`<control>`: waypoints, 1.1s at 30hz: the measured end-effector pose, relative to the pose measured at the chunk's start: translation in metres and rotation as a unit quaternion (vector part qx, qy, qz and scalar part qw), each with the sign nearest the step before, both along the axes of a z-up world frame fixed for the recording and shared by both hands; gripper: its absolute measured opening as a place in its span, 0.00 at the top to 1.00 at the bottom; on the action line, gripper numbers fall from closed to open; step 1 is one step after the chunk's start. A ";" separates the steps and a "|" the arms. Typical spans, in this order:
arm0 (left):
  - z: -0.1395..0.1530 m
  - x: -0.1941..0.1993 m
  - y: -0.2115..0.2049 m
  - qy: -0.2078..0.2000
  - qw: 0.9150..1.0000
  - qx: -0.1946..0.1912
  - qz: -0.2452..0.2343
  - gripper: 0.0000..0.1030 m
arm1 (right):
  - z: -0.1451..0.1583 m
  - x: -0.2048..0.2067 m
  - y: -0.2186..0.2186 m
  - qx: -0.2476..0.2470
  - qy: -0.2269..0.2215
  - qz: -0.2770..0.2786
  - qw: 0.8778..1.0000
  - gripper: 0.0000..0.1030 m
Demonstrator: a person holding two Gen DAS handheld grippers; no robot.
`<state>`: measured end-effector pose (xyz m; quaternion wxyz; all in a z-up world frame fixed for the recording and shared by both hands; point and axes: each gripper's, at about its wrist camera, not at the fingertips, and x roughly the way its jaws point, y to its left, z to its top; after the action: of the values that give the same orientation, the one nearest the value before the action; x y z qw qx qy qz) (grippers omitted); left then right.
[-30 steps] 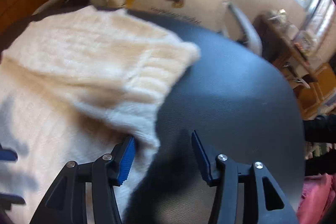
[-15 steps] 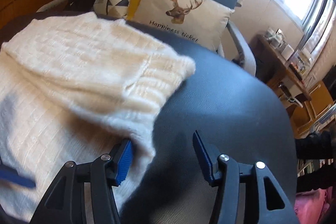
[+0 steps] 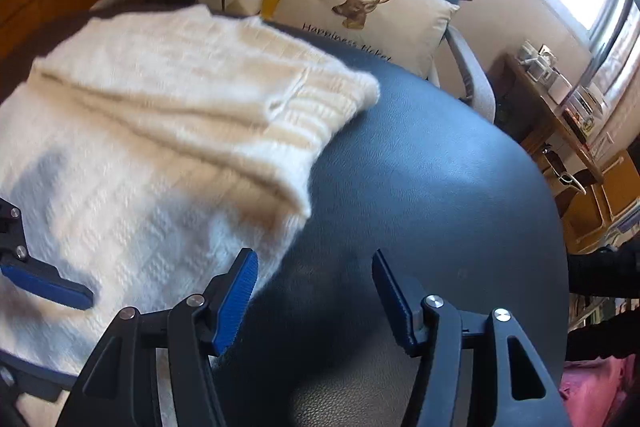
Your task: Fold clothes
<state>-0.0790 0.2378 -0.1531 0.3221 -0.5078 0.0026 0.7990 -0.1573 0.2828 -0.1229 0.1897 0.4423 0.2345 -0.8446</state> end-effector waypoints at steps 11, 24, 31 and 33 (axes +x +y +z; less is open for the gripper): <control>0.012 0.024 -0.028 -0.004 0.999 0.039 0.010 0.57 | 0.021 0.011 0.014 -0.022 -0.005 -0.009 1.000 0.39; 0.029 0.081 -0.109 -0.015 0.993 0.070 0.094 0.57 | 0.029 0.050 -0.029 0.010 0.006 -0.003 1.000 0.36; 0.018 0.144 -0.209 -0.025 0.975 0.050 0.213 0.57 | 0.014 0.143 -0.079 -0.022 -0.050 0.073 0.996 0.36; 0.013 0.158 -0.227 -0.028 0.971 0.057 0.230 0.58 | -0.001 0.146 -0.079 -0.010 -0.066 0.049 0.997 0.36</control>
<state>0.0787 0.0104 -0.1402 0.1584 -0.4978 -0.1692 0.8358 -0.0109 0.2036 -0.1243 0.2509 0.4834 0.2343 -0.8053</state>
